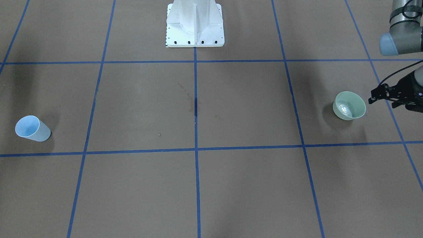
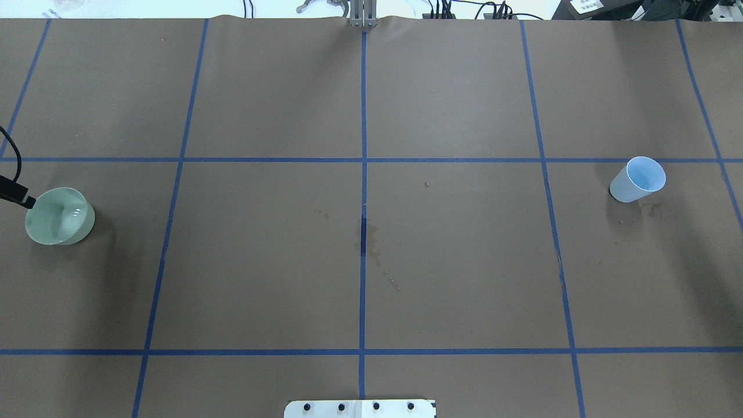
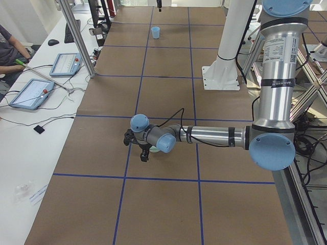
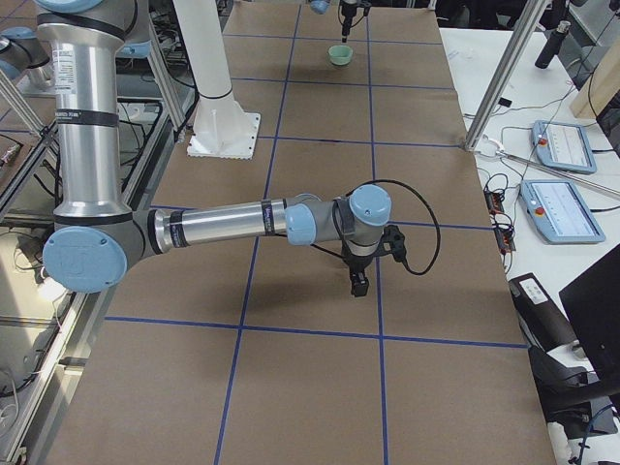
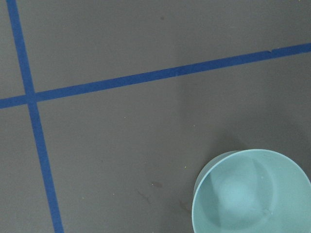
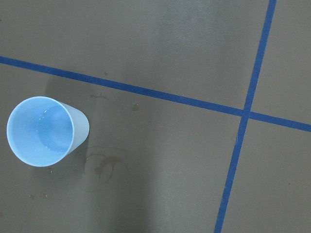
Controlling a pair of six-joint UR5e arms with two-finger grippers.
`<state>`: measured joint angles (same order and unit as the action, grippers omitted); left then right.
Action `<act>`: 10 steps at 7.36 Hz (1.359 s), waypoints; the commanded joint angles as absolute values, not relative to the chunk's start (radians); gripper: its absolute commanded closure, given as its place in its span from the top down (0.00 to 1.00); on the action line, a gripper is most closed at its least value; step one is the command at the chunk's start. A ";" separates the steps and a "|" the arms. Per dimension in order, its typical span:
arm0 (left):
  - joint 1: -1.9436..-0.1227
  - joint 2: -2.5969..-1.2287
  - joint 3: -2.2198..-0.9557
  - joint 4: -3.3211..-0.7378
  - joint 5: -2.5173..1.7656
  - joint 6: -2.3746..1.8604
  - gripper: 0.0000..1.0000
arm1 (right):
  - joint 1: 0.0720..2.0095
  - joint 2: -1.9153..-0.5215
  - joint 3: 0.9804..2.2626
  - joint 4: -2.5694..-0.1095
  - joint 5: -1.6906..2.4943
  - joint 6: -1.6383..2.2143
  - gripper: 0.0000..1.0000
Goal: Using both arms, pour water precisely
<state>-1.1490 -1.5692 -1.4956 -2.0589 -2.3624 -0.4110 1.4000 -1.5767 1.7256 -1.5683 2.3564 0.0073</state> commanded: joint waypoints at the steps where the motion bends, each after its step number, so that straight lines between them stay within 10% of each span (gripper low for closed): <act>1: -1.111 -1.569 -1.479 -2.091 -2.364 -0.453 0.95 | 1.396 -1.578 1.723 -1.566 2.356 0.006 1.00; 3: -1.098 -1.569 -1.479 -2.091 -2.365 -0.453 0.59 | 1.396 -1.585 1.723 -1.565 2.347 0.003 1.00; 5: -1.091 -1.572 -1.486 -2.091 -2.367 -0.504 0.00 | 1.394 -1.585 1.720 -1.563 2.350 0.006 1.00; 10: -1.091 -1.650 -1.575 -2.074 -2.467 -0.689 0.00 | 1.387 -1.574 1.713 -1.565 2.341 -0.006 1.00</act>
